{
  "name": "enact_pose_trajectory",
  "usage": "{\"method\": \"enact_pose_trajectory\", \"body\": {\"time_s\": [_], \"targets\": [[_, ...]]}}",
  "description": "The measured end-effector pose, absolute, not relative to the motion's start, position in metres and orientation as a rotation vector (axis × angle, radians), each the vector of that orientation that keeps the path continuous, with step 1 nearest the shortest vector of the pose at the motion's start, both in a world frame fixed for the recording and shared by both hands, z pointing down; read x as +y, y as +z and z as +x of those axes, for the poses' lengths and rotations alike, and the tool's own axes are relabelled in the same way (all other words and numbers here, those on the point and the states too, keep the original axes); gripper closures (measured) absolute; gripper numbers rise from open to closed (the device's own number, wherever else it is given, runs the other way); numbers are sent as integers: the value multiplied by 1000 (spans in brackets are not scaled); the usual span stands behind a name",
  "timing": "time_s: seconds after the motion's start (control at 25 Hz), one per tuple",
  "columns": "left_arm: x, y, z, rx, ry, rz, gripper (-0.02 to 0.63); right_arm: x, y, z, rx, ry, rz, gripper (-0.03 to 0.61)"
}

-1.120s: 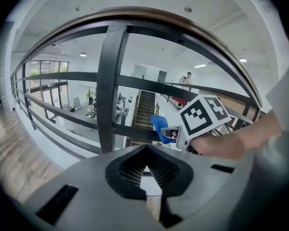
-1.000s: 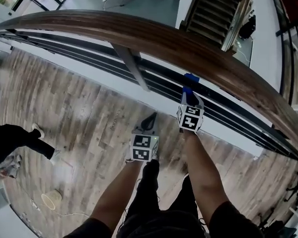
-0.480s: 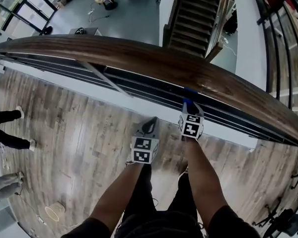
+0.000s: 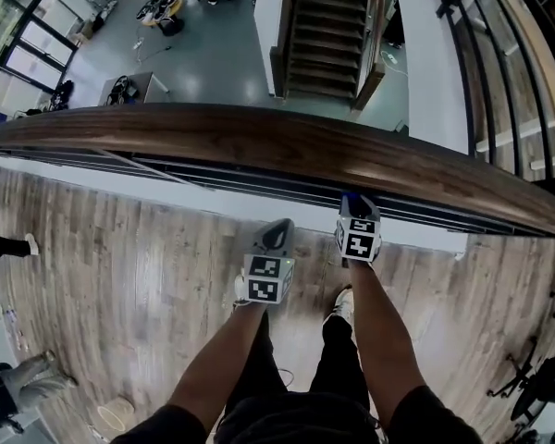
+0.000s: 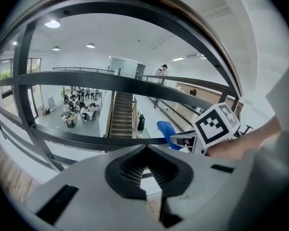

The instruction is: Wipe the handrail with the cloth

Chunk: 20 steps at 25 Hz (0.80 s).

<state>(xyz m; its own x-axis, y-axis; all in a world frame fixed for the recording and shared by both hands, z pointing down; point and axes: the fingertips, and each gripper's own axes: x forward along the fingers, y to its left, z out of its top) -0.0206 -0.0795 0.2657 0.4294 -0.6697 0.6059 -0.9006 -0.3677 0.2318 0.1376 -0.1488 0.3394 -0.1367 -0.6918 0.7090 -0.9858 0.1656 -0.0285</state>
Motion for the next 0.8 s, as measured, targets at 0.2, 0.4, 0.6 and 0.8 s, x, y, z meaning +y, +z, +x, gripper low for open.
{"method": "enact_pose_trajectory", "body": {"time_s": [0.2,0.4,0.6,0.8], "targets": [[-85,277,48,-1256,598,2168,611,-139,342,209,-1883,710,1610,472],[-88,283,132,-1172,663,2231,612,-129,346,294,-1848,749,1654,472],[-85,281,214,-1120,667,2261,612,-113,346,383,-1809,779,1705,471],[-82,276,292,-1058,677,2286,611,-101,339,468,-1763,839,1785,471]]}}
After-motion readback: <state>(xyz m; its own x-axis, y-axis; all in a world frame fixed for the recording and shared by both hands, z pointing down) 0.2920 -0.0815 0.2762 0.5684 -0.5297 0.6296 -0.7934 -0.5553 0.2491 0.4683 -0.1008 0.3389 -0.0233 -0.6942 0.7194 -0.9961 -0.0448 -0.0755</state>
